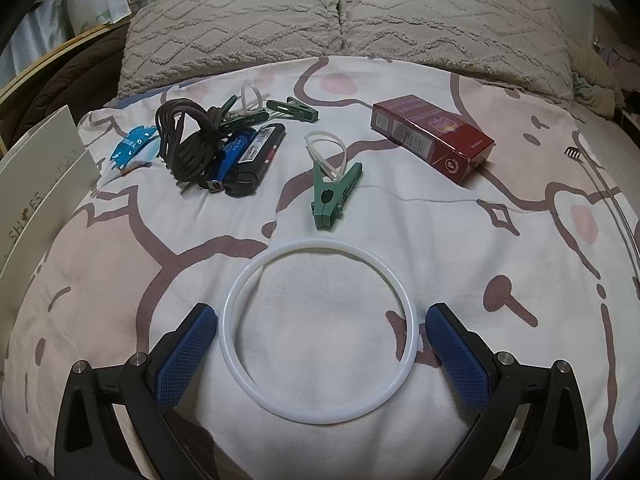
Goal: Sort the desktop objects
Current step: 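Close the left gripper on the green clothespin while the right tool approaches the white ring, then lift the clothespin with the left gripper while the right gripper grasps the white ring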
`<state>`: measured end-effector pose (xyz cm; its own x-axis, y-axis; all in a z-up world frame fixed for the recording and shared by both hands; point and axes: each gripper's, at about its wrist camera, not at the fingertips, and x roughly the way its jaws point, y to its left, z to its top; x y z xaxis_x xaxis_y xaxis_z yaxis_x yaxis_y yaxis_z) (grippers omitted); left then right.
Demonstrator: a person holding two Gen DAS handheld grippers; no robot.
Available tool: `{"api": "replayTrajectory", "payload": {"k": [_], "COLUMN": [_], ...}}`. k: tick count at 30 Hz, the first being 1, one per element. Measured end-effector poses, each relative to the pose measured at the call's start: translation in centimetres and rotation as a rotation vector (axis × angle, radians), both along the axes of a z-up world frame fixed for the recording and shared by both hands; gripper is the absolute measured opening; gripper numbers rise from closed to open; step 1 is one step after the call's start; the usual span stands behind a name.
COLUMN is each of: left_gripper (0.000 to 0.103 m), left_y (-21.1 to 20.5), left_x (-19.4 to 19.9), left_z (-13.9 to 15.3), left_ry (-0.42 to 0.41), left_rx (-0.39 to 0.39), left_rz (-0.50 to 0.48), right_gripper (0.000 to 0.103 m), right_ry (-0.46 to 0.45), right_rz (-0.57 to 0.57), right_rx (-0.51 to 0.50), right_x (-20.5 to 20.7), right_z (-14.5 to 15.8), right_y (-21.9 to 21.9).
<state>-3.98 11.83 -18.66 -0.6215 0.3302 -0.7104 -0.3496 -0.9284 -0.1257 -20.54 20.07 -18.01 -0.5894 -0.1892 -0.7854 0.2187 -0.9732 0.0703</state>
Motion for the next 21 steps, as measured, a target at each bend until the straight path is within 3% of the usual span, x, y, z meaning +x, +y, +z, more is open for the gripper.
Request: {"api": "replayTrajectory", "payload": {"k": [6,13,18,21], "left_gripper": [0.054,0.054,0.054,0.054], "left_y": [-0.1,-0.4,-0.7,-0.9], "left_x": [-0.2,0.0,0.1,0.2], "left_z": [0.0,0.2,0.5,0.6], "left_ry": [-0.007,0.002,0.008,0.009], "left_rx": [0.007,0.025,0.040,0.052], "left_rz": [0.005,0.001,0.004,0.009], "right_gripper": [0.103,0.102,0.086,0.085], "right_ry": [0.009,0.035,0.047,0.048], "right_rz": [0.000,-0.002,-0.020,-0.026], "right_rx": [-0.015,-0.076,-0.094,-0.097], "right_x": [0.1,0.5,0.5,0.5], "right_z": [0.2,0.7,0.9,0.9], "right_y": [0.1,0.7,1.2,1.3]}}
